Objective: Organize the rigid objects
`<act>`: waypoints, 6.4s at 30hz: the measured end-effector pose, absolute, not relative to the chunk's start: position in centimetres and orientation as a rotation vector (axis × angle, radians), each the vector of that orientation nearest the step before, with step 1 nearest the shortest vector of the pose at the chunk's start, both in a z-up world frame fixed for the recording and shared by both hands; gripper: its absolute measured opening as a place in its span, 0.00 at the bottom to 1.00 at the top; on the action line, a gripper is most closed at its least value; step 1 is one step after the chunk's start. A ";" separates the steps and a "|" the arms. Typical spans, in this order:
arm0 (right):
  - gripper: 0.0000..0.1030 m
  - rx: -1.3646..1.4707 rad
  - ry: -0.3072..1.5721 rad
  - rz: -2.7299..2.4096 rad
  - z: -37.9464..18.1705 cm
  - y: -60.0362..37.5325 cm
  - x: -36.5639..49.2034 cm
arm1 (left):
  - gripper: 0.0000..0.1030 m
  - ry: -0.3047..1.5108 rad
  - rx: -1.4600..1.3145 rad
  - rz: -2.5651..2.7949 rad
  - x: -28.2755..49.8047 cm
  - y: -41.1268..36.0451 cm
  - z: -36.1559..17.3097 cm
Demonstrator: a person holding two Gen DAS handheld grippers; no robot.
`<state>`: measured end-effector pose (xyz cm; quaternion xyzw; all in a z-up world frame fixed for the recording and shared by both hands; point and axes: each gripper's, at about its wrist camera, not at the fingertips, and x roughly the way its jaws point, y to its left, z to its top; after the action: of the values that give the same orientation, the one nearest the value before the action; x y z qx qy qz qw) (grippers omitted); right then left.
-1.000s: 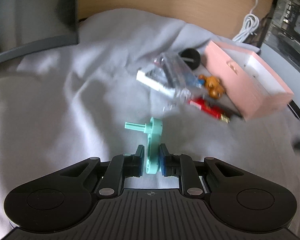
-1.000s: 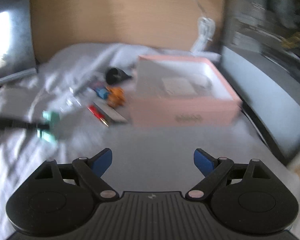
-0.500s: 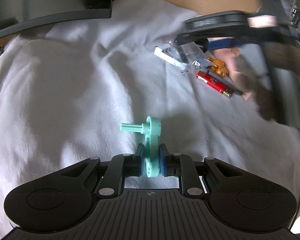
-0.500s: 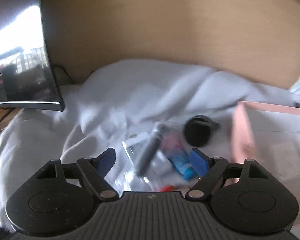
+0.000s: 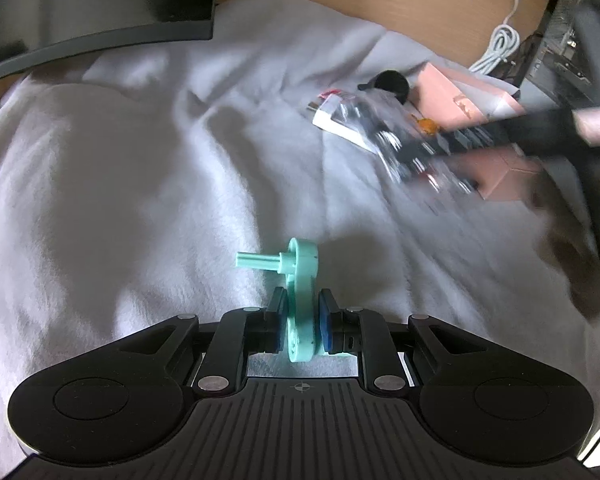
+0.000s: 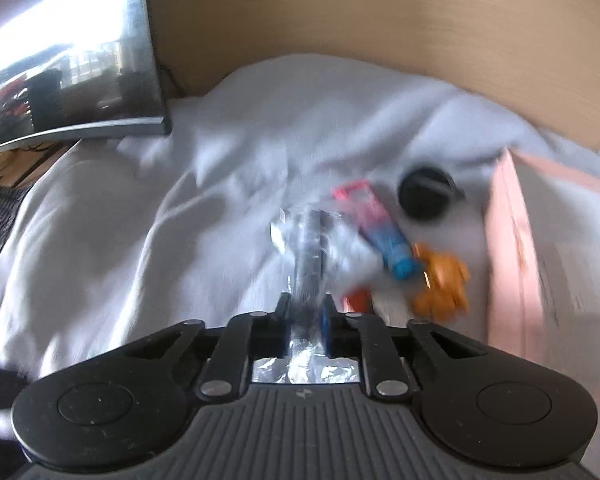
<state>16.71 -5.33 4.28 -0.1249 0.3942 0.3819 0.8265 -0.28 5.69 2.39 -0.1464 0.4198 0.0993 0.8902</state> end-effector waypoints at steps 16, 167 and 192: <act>0.09 -0.132 0.955 0.703 3.4 -16.5 7.8 | 0.19 0.868 -0.236 0.072 2.8 3.4 2.0; 0.35 -0.472 0.608 0.803 5.8 -9.7 15.0 | 0.45 0.821 -0.418 0.188 -1.5 4.4 4.3; 0.13 -0.260 0.909 0.911 3.3 -7.8 13.5 | 0.45 0.863 -0.483 0.165 -3.3 5.8 2.5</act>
<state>13.46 -7.84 3.32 -0.1208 0.4225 0.4236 0.7921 -3.34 5.85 2.54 -0.2315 0.4135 0.0790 0.8770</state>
